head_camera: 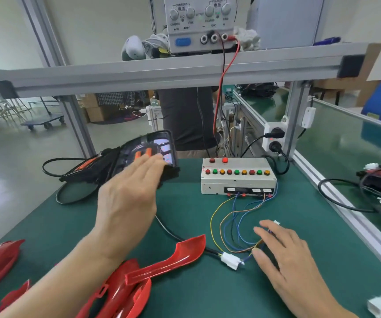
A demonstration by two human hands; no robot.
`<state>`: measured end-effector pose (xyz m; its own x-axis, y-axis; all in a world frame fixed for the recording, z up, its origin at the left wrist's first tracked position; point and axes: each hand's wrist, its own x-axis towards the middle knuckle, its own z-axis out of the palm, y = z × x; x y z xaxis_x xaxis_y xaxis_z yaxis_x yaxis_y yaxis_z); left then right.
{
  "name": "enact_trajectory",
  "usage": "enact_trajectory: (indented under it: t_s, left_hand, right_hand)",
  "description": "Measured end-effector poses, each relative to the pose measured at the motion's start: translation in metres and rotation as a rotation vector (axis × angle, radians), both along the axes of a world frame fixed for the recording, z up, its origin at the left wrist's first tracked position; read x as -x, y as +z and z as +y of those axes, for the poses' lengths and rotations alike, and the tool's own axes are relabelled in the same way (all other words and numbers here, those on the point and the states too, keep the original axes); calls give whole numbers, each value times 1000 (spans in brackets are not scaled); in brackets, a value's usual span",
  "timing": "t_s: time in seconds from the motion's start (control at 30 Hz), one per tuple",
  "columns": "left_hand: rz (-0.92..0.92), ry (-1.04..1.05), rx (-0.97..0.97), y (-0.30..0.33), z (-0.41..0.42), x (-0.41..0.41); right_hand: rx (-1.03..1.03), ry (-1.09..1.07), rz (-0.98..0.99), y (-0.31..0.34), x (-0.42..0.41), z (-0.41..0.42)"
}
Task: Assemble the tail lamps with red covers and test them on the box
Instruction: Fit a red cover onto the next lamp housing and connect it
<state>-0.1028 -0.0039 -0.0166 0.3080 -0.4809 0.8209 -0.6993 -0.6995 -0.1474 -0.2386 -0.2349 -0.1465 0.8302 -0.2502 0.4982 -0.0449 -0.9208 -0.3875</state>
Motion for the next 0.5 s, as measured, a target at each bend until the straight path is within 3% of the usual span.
enact_trajectory:
  t_s: [0.13, 0.23, 0.33, 0.43, 0.5]
  left_hand:
    - [-145, -226, -55, -23, -10, 13]
    - [-126, -376, -135, -35, -19, 28]
    - [-127, -482, -224, -46, -31, 40]
    - [-126, -573, -237, -49, -38, 43]
    - [10, -601, -107, -48, -37, 43]
  right_hand:
    - [-758, 139, 104, 35, -6, 13]
    - [-1446, 419, 108, 62, -19, 25]
    - [-1685, 599, 57, 80, -25, 32]
    - [-1745, 460, -12, 80, -26, 30]
    - [-1729, 356, -74, 77, -25, 21]
